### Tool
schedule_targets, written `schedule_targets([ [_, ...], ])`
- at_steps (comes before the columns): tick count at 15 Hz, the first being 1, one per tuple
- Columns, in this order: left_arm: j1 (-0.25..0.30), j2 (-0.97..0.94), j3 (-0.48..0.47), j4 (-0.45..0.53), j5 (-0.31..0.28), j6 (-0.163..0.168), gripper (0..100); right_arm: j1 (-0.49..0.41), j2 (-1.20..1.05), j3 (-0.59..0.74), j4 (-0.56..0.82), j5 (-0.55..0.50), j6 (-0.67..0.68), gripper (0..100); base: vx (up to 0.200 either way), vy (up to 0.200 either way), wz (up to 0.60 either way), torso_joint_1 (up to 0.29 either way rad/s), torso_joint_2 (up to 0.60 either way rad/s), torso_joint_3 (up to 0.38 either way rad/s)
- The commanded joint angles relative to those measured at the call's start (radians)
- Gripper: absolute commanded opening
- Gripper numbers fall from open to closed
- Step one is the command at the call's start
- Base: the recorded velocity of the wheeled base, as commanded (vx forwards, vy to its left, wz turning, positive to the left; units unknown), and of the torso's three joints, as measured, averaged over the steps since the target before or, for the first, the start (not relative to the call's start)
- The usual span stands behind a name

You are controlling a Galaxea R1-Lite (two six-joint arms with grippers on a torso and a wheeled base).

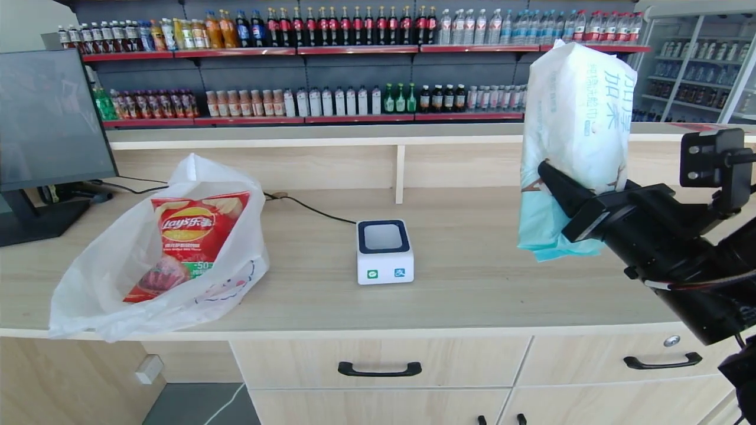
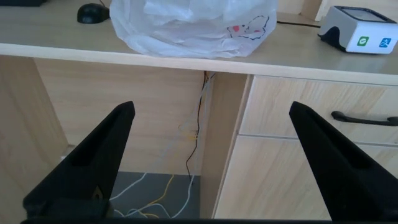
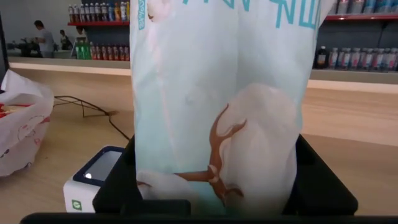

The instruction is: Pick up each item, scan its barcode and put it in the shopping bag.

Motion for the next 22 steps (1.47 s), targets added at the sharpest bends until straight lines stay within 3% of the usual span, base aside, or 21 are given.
schedule_targets([
  [1,0.0,0.0,0.001,0.0,0.0,0.0,100,0.003,0.051,-0.047,-0.001,0.0,-0.002,0,0.0,0.2,0.0,-0.002,0.01,0.002],
  [12,0.002,0.001,0.0,0.001,0.0,-0.001,100,0.012,0.019,0.086,-0.02,-0.001,0.001,0,0.0,0.2,0.0,0.001,0.0,0.001],
  [22,0.002,0.0,0.001,0.001,0.0,-0.001,100,0.009,0.011,0.083,-0.021,-0.005,0.021,0,0.0,0.2,0.0,0.001,0.0,0.005],
])
